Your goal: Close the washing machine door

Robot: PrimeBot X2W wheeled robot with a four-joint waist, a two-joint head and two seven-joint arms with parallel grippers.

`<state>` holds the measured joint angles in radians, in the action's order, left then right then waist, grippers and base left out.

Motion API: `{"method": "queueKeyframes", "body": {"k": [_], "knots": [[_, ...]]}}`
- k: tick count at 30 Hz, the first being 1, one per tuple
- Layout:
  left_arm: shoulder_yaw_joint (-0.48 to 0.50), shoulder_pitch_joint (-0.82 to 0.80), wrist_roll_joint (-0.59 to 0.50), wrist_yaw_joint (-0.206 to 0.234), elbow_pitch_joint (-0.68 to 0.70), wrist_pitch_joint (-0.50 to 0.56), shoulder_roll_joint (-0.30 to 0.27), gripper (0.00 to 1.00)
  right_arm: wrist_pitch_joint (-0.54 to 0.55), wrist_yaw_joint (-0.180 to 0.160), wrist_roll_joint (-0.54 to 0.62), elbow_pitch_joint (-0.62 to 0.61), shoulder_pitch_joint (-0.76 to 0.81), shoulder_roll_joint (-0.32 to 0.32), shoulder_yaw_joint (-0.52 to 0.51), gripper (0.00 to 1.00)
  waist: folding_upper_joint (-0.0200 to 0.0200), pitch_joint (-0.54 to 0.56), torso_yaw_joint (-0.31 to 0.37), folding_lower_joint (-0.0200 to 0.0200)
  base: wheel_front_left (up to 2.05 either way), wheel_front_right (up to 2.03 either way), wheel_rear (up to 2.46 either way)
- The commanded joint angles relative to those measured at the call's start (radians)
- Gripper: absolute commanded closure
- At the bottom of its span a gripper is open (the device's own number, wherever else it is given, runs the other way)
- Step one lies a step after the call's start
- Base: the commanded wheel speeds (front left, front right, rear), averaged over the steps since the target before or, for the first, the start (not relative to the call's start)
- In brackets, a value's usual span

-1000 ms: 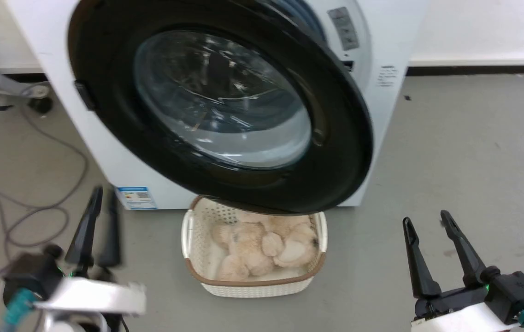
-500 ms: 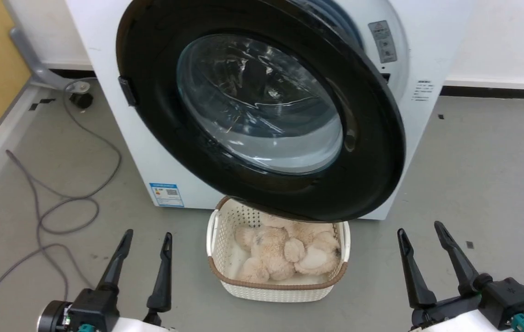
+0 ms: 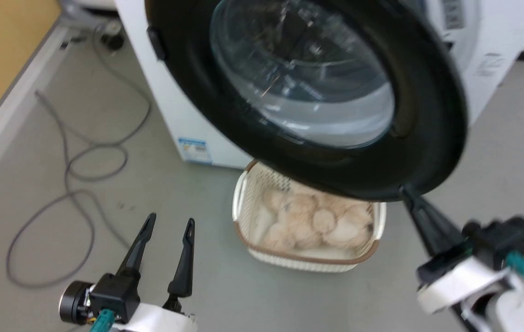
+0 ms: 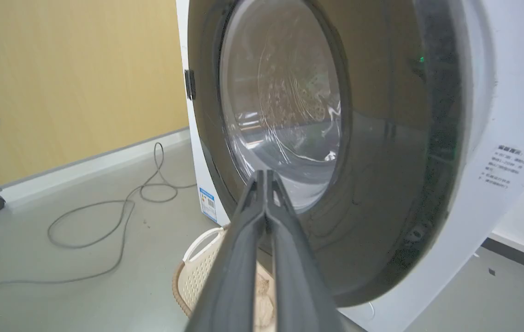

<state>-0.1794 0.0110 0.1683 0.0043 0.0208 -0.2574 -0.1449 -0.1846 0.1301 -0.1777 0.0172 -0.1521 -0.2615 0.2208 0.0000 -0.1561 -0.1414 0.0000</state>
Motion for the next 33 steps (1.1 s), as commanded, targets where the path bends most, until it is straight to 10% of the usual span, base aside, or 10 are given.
{"method": "queueKeyframes", "body": {"k": [1,13,33], "knots": [[0.004,-0.022,-0.006,-0.009,-0.003,-0.004,0.003,0.00,0.033,0.001,-0.016,0.023,-0.046,-0.036,0.005,1.00,0.0000,-0.045,-0.034,0.0000,0.00,0.00,0.00],[0.026,-0.084,-0.020,-0.046,-0.006,-0.004,0.034,0.00,0.133,0.001,-0.146,0.166,-0.301,-0.174,-0.029,1.00,0.0000,-0.145,-0.096,0.0000,0.00,0.00,0.00],[0.046,-0.150,-0.036,-0.083,-0.021,-0.004,0.078,0.00,0.219,0.001,-0.198,0.474,-0.676,-0.213,-0.224,1.00,0.0000,-0.233,-0.154,0.0000,0.00,0.00,0.00]]}}
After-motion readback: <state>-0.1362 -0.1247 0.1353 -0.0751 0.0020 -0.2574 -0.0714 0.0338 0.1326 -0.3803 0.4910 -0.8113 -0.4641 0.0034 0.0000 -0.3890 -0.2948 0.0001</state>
